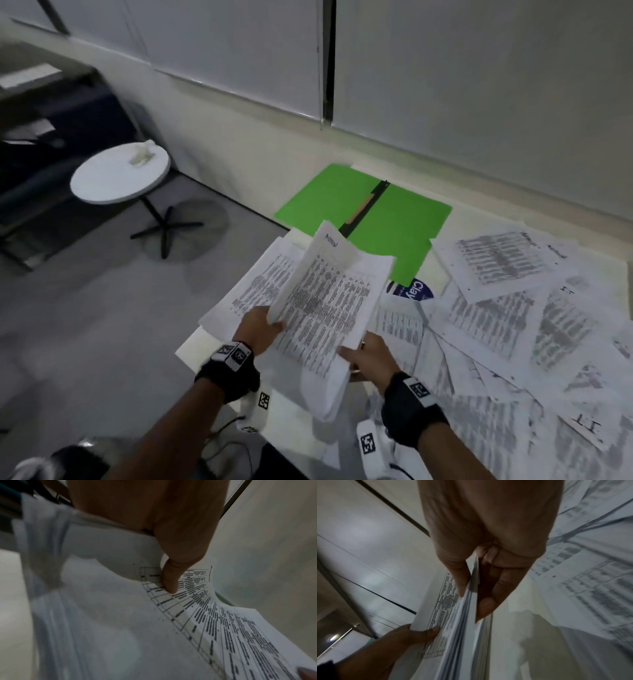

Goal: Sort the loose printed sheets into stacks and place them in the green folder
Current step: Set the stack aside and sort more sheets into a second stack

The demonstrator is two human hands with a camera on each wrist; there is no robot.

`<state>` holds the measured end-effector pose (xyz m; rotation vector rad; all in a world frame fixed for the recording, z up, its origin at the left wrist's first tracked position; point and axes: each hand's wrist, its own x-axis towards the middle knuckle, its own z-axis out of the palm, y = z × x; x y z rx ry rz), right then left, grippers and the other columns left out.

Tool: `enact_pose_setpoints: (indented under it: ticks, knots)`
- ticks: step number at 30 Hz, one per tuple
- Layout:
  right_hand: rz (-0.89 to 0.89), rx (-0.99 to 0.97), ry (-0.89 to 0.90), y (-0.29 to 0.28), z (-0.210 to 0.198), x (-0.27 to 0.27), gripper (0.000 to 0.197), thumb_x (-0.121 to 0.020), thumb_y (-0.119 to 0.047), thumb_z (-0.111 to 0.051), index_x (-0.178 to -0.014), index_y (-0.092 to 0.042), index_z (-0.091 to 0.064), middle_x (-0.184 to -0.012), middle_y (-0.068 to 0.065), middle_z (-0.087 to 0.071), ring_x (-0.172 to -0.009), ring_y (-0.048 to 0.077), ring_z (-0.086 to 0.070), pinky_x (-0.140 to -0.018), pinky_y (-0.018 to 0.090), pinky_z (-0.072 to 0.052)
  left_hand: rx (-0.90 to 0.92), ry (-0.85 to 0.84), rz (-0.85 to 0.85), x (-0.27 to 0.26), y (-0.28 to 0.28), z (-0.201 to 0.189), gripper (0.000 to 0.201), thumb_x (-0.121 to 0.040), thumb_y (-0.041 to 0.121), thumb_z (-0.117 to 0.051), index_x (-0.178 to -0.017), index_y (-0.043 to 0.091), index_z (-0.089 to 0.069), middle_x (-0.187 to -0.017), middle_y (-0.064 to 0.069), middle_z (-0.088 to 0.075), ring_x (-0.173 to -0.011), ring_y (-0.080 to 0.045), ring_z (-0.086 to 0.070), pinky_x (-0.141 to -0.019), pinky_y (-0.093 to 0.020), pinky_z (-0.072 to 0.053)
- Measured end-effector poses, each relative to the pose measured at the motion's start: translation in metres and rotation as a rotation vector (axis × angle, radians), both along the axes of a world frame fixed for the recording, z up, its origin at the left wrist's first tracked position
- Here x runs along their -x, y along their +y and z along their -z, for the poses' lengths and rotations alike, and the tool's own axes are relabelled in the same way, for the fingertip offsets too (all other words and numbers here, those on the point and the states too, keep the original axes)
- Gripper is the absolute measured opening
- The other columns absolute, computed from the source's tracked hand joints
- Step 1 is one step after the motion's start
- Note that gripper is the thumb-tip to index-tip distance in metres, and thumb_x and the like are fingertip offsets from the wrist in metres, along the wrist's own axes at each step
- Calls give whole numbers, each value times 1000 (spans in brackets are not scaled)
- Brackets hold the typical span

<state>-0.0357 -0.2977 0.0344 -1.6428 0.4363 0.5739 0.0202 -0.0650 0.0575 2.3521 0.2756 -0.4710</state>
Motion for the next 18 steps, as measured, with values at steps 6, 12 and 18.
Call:
enact_pose_setpoints:
  ticks: [6,12,18]
  knots:
    - [91,60,72,88,14,-66,22,-82,-17,-74,-101,-11,-65,-103,12,-71,-87,27,-71,-68,42,-62,-141,-19,36,-81,73,19,30,-82,28,-69,-106,10,-68,-96,-12,-71,-86,-27,-68,-75,-30,-52]
    - [118,193,165,145,54,-97,49,-75,-38,-77,-110,-8,-59,-107,10,-65,-90,27,-68,-60,38,-61,-150,31,94,-127,121,58,26,-81,23,-70,-104,9,-70,-87,-13,-71,-72,-23,-60,-68,-26,-46]
    - [74,378,250,151,66,-95,37,-85,-32,-66,-111,-8,-56,-112,10,-63,-100,28,-63,-86,36,-54,-241,113,150,-130,136,96,44,-74,28,-74,-111,9,-61,-107,-17,-60,-99,-34,-59,-83,-39,-50]
